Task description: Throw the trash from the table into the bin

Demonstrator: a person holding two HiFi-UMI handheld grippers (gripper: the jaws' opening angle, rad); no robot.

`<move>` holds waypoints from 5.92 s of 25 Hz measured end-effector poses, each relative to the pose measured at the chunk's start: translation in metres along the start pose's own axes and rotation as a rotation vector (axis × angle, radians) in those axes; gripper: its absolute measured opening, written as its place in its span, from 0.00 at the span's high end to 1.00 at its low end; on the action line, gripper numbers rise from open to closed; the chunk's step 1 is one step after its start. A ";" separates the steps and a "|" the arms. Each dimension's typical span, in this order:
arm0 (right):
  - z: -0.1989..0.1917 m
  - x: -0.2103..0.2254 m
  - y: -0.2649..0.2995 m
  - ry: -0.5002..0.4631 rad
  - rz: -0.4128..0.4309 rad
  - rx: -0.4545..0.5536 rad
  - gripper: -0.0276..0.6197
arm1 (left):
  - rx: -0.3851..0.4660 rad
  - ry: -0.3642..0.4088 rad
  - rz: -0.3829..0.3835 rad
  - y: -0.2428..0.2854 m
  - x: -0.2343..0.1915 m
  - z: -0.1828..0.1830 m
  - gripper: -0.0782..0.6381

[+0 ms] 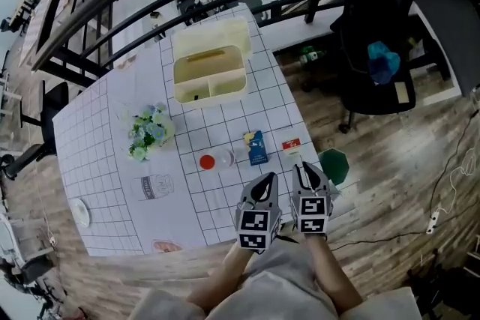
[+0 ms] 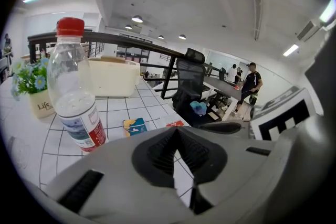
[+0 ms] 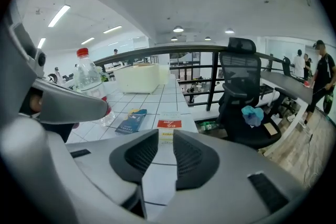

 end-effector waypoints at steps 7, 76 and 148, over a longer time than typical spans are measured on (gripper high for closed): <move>0.006 -0.002 0.039 0.001 -0.001 -0.106 0.43 | -0.036 -0.025 -0.019 0.014 -0.009 0.004 0.86; -0.436 0.294 0.153 0.000 0.173 -0.356 0.49 | -0.168 0.087 -0.020 0.327 0.191 -0.338 0.86; -0.200 0.153 -0.263 -0.036 0.194 0.005 0.92 | 0.052 0.041 0.213 -0.101 0.304 -0.188 0.86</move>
Point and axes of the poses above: the fingertips, and each gripper's own axes: y forward along the fingers, x to its right, z out of its top, the point moved 8 cm from there along -y, backward along the fingers, and after that the axes turned 4 degrees about x, right-handed, at the moved point
